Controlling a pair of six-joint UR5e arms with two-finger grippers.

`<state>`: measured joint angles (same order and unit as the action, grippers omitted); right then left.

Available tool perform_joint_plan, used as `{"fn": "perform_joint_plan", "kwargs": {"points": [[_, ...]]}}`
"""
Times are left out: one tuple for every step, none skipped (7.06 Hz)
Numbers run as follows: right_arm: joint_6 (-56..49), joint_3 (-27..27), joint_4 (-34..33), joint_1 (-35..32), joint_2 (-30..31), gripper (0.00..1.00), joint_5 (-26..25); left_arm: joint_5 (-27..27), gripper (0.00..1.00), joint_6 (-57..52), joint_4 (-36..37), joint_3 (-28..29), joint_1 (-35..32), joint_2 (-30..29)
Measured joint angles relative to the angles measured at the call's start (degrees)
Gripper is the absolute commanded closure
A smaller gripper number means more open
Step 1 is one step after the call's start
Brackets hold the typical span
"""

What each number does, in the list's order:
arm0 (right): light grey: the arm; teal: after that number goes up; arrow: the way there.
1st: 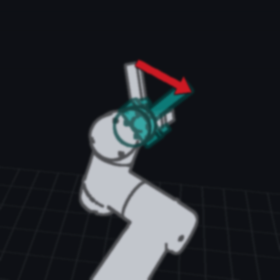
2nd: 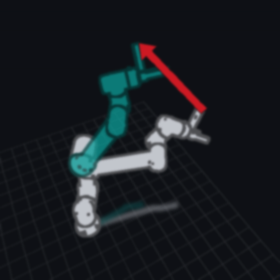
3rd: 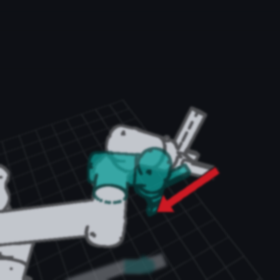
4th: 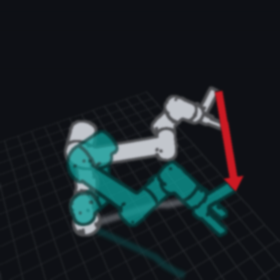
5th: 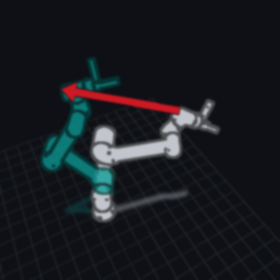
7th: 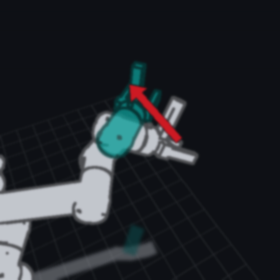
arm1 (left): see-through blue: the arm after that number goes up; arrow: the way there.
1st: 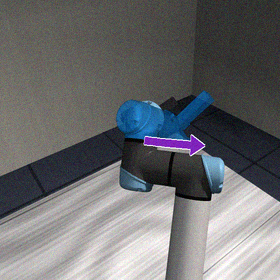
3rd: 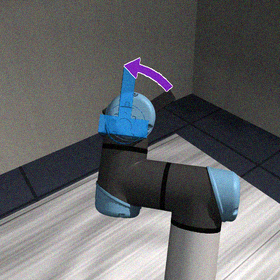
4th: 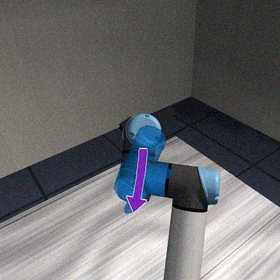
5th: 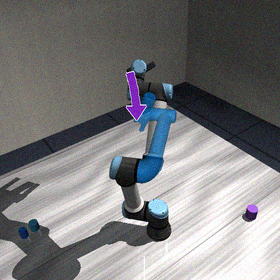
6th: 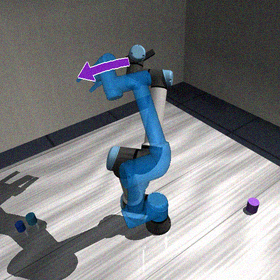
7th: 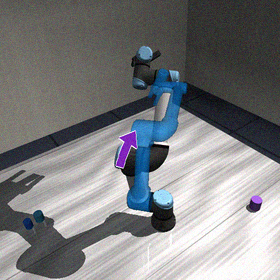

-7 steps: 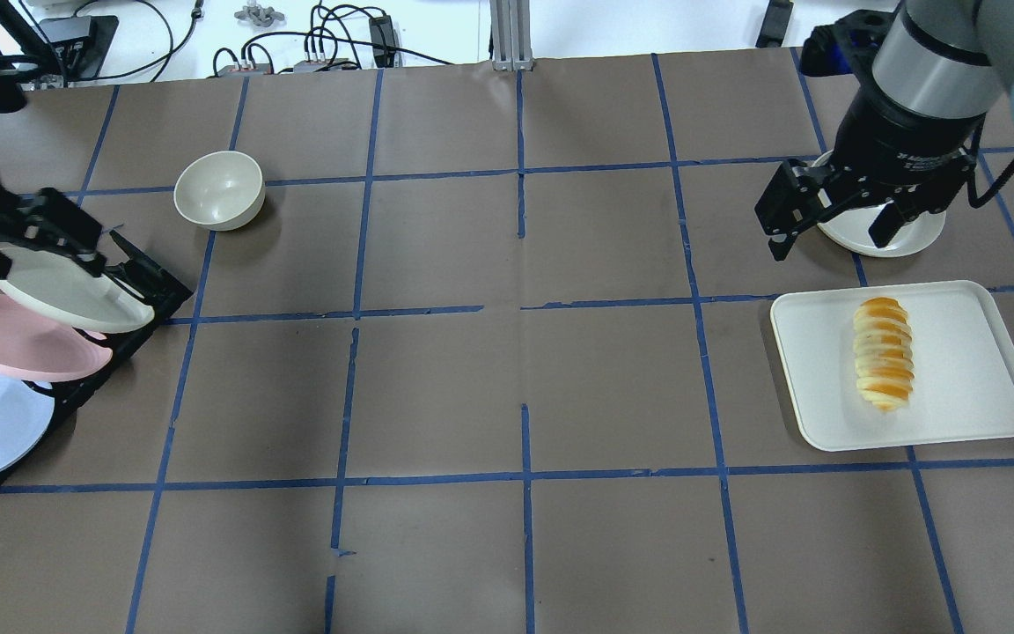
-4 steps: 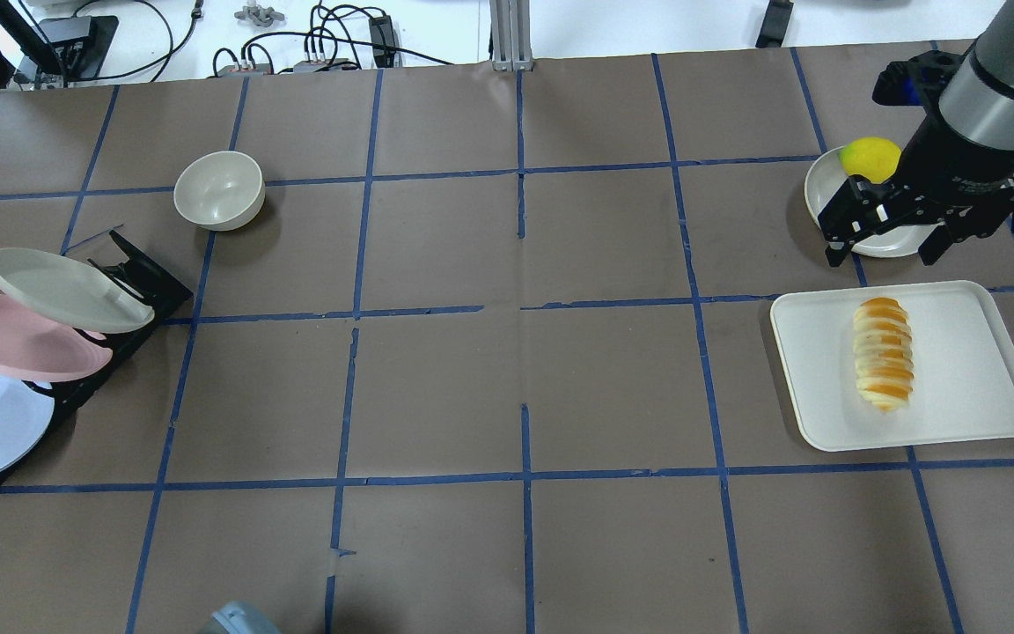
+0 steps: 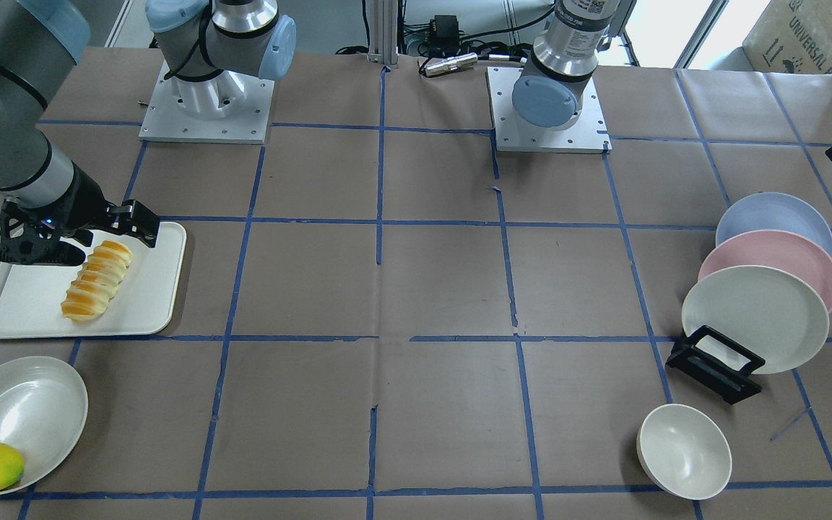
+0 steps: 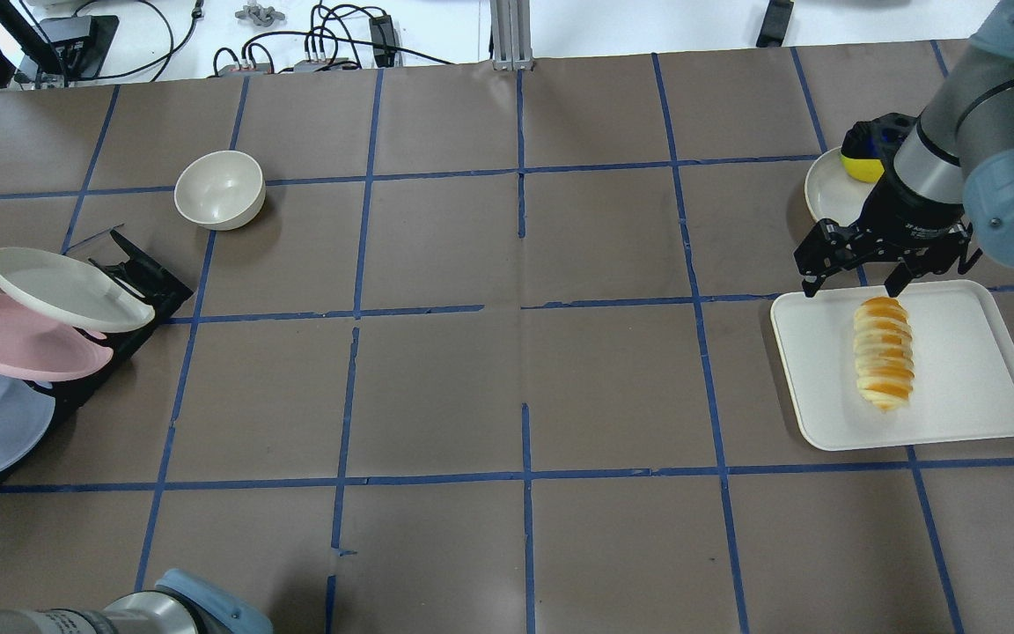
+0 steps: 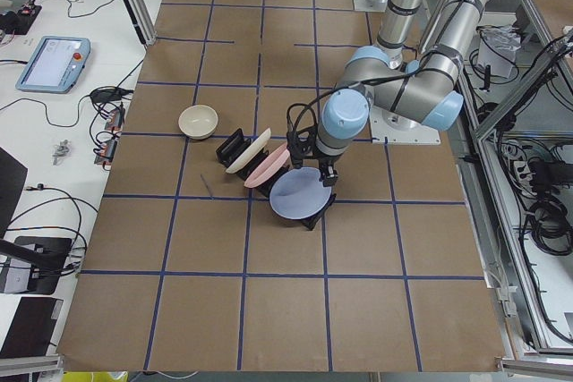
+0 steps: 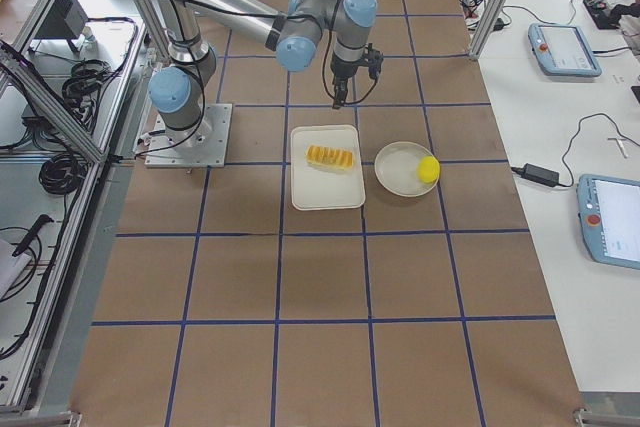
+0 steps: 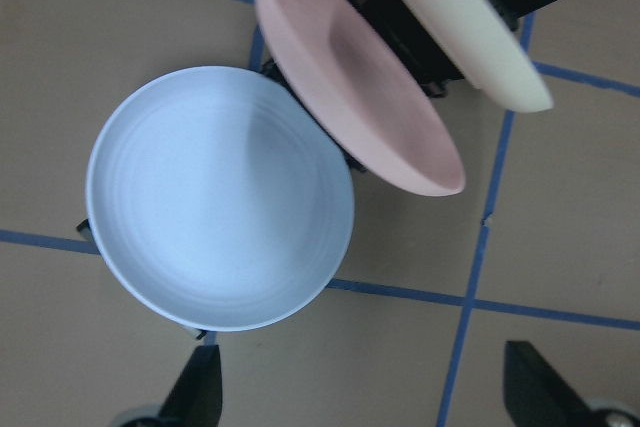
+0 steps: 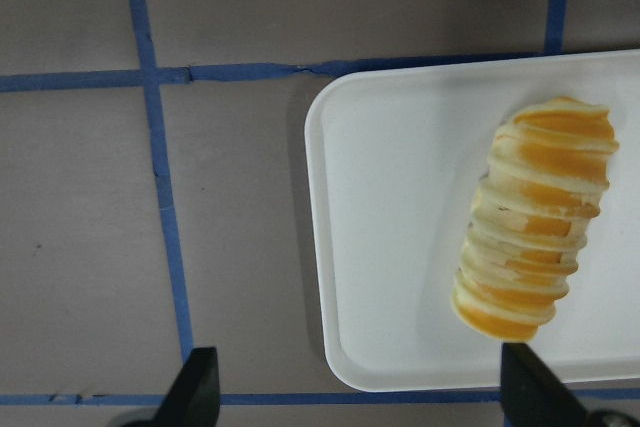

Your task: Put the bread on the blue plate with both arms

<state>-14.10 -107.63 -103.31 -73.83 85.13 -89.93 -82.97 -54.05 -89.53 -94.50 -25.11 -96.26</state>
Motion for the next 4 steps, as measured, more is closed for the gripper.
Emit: {"fn": "perform_joint_plan", "kwargs": {"points": [[0.0, -0.3, -0.2, 1.8, -1.0, 0.0, 0.0, 0.1, 0.0, -1.1, 0.1, 2.2, 0.7, -4.1], [0.1, -0.5, -0.6, 3.7, -2.2, 0.0, 0.1, 0.5, 0.0, -1.5, 0.2, 4.6, 0.9, -8.6], [0.3, -0.6, -2.4, 5.4, -3.6, 0.01, -0.1, 1.4, 0.0, -1.7, 0.3, 6.9, 0.9, -13.1], [0.4, -0.8, -6.7, 6.5, -5.6, 0.01, -0.8, 2.2, 0.0, -1.5, 0.8, 9.7, 1.0, -17.8]]}}
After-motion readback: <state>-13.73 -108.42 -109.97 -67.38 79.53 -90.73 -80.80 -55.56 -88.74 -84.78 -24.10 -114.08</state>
